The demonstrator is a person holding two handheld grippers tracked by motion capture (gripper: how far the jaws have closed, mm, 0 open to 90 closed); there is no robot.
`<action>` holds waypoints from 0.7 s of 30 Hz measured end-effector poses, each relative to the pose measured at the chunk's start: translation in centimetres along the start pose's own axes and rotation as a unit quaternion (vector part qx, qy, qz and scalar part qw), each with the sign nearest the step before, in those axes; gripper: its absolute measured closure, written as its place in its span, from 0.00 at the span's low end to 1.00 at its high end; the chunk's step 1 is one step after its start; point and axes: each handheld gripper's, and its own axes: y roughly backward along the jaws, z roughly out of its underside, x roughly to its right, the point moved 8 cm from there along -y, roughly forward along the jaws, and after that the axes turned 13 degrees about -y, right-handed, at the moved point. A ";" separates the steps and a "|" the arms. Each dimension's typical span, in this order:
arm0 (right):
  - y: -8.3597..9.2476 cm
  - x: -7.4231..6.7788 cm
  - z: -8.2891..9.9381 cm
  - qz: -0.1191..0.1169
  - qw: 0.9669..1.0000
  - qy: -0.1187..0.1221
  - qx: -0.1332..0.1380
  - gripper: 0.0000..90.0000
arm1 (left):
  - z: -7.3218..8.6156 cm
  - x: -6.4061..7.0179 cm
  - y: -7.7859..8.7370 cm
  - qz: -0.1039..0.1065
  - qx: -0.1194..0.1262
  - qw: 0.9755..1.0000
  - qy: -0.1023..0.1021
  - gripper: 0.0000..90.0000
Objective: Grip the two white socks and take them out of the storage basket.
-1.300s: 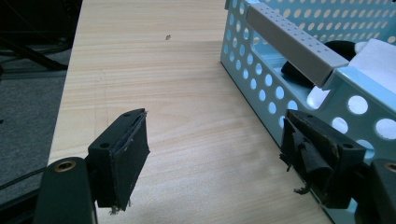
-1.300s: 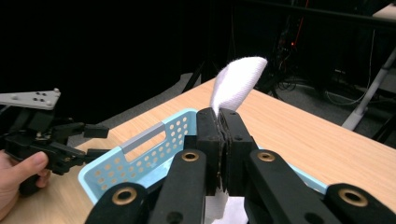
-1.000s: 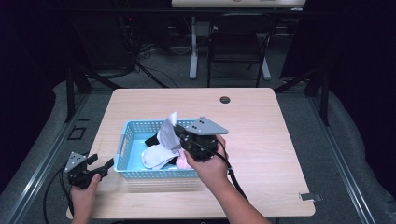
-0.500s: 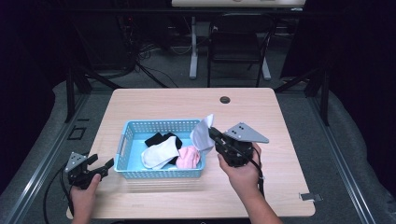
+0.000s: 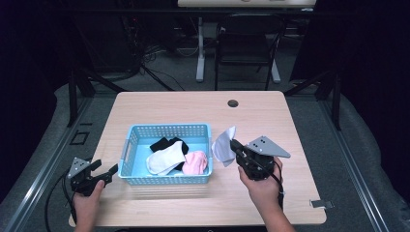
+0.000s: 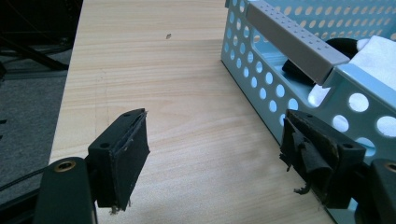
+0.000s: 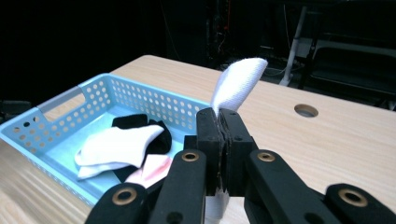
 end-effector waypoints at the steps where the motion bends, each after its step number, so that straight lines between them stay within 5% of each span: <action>1: 0.0 0.2 0.3 0.001 1.000 0.000 -0.003 0.98 | 0.0 0.0 0.0 0.000 -0.002 1.000 0.000 0.26; 13: -0.8 1.9 3.4 0.022 0.999 -0.004 -0.026 0.97 | 0.0 0.0 0.0 0.001 -0.001 1.000 0.000 0.26; 21: -1.4 4.3 5.9 0.046 0.998 -0.033 -0.041 0.97 | 0.0 0.0 0.0 0.000 -0.001 1.000 0.000 0.26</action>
